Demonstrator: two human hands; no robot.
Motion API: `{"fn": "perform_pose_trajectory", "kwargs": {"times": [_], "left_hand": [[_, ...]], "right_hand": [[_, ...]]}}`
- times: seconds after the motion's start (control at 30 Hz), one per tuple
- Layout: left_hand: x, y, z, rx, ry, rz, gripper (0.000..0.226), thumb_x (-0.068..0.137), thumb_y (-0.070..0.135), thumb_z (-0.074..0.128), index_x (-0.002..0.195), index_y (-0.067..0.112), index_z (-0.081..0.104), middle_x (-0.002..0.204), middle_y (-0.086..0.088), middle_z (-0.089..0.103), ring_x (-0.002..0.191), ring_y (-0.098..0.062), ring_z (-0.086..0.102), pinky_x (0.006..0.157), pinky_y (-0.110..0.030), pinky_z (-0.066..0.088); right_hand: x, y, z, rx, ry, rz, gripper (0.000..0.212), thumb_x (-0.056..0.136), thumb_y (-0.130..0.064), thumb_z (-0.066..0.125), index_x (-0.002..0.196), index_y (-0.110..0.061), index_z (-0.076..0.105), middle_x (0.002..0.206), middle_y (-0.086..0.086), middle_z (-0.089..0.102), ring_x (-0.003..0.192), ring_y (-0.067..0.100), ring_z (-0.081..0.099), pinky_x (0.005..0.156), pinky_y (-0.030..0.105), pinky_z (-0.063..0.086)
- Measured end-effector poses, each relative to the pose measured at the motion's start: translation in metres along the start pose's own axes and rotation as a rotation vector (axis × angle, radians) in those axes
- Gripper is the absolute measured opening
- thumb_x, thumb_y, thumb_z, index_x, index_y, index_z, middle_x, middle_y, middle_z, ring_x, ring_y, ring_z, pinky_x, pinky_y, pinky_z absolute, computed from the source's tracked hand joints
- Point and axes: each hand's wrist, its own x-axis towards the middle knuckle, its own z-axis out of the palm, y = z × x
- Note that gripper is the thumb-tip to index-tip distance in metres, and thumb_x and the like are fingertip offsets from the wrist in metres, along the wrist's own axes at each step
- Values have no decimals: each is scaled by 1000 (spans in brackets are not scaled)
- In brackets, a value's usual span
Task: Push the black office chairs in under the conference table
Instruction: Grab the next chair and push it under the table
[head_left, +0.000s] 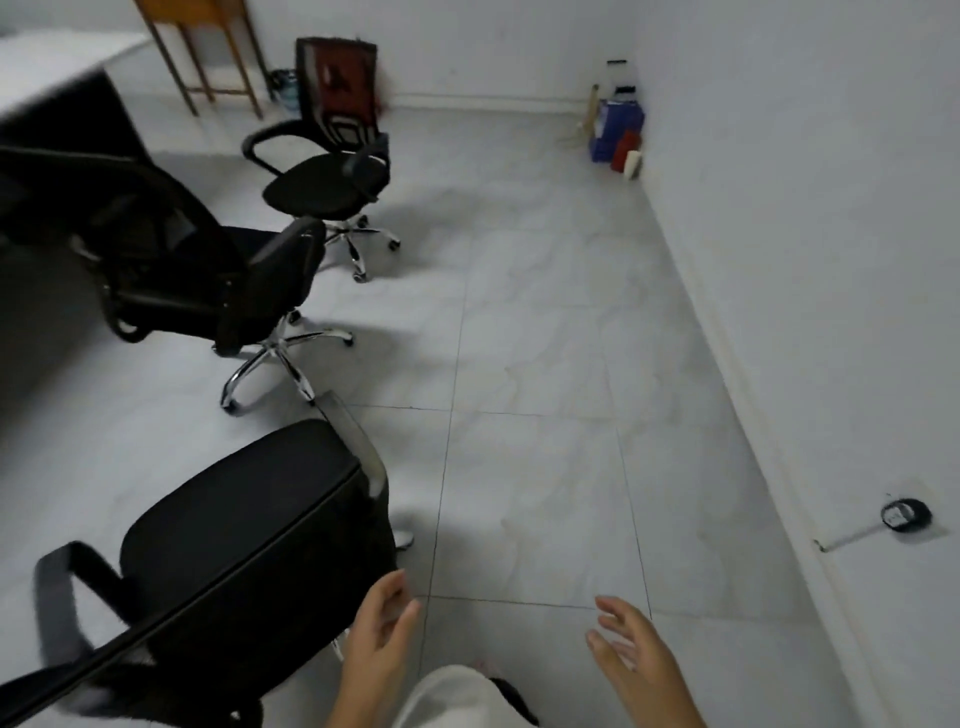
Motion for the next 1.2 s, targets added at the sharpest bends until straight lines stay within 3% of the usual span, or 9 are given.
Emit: {"fn": "perform_pose_trajectory", "kwargs": {"times": [0.07,0.2,0.37,0.53,0.73,0.83,0.97,1.1,1.2], "left_hand": [[6,11,5,-43,56,5,30,88,-2,52,116,10,51,112,-5,54,105,-21,53,90,-31,38],[3,30,14,-110,202,-1,29,90,0,51,114,16,50,112,0,53,103,-14,53,90,-27,38],[-25,29,21,-175,531,-92,27,89,0,52,110,18,51,104,9,55,95,-4,54,82,-23,42],[-67,13,23,-246,854,-170,27,87,-4,54,109,11,53,102,1,58,94,-18,57,81,-25,42],[-80,5,-17,-234,1119,-177,29,83,-8,57,101,14,53,104,-10,59,96,-25,57,72,-17,45],[-69,15,-58,-99,1137,-149,29,85,0,58,105,20,52,104,1,57,105,-23,57,82,-24,39],[-42,30,-119,340,1143,-100,33,87,15,59,120,12,54,115,3,53,118,-20,49,93,-22,35],[-15,31,-166,837,901,-211,51,88,44,52,132,20,45,142,2,41,137,-14,28,114,-33,18],[2,30,-181,1037,615,-230,49,86,58,41,123,27,49,127,9,53,122,-10,42,110,-29,19]], "right_hand": [[27,-18,0,-36,-88,-70,31,82,-1,62,105,-19,53,108,2,57,95,-2,56,80,10,41],[74,-54,4,-104,-262,-218,30,83,-2,62,103,-23,52,108,1,57,100,11,54,73,-5,40],[114,-86,27,-229,-572,-364,29,85,-6,60,106,-22,51,113,3,55,104,15,53,89,21,40],[125,-130,82,-386,-812,-644,38,82,-13,66,117,-18,52,113,-4,51,108,13,49,95,24,37],[95,-169,174,-582,-681,-1354,47,49,-3,89,91,1,69,99,19,70,99,39,63,83,52,48],[81,-183,210,-735,-583,-1444,50,34,-26,94,75,-8,73,74,8,74,68,25,72,59,43,56],[89,-185,233,-815,-518,-1518,40,44,-44,89,51,-14,63,45,0,58,38,19,55,37,18,40],[119,-179,242,-708,-381,-1663,70,93,-56,23,48,-17,60,45,-1,53,38,17,53,35,14,36],[152,-185,242,-649,-347,-1753,75,93,-57,16,48,-18,62,46,-1,55,38,17,54,35,15,37]]}}
